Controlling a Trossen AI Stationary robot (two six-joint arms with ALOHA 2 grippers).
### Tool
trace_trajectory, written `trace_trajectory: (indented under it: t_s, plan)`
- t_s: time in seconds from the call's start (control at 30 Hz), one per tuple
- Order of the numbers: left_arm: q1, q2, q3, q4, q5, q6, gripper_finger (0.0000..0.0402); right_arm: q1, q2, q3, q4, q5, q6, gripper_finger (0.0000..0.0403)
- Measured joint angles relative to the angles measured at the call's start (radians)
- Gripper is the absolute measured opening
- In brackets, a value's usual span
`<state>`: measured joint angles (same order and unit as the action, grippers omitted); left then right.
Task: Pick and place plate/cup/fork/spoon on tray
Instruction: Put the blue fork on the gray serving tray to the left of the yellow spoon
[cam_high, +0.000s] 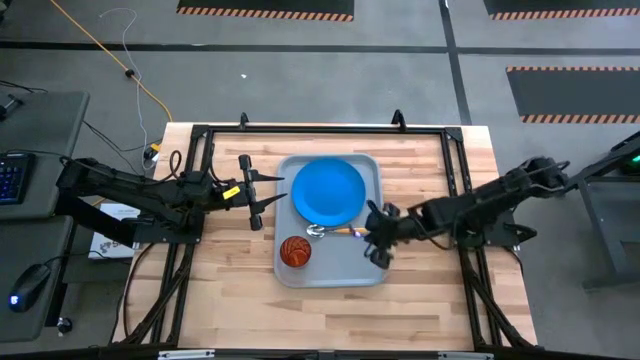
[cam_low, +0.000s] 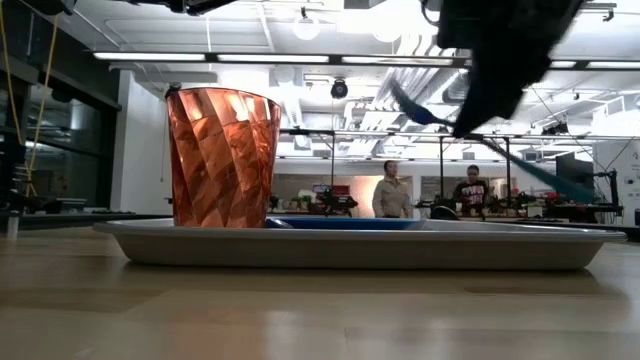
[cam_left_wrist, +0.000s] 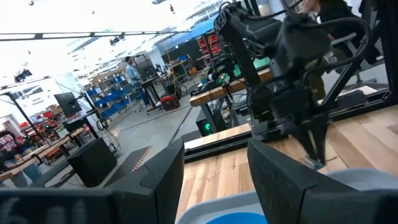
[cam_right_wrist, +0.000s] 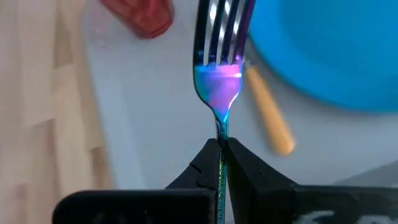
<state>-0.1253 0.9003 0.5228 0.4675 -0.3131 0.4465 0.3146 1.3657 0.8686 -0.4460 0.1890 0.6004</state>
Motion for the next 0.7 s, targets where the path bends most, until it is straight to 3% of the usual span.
trace_trajectory:
  t_s: [0.27, 0.37, 0.7]
  plan:
    - [0.000, 0.000, 0.000, -0.009, 0.000, -0.001, 0.0168, -0.047, 0.173, 0.216, -0.136, -0.006, -0.292, 0.0001]
    - [0.000, 0.000, 0.000, -0.012, 0.000, -0.020, 0.0168, -0.050, 0.265, 0.290, -0.218, 0.000, -0.335, 0.0001]
    - [0.000, 0.000, 0.000, -0.022, 0.000, -0.027, 0.0168, -0.055, 0.477, 0.406, -0.220, -0.036, -0.457, 0.0000]
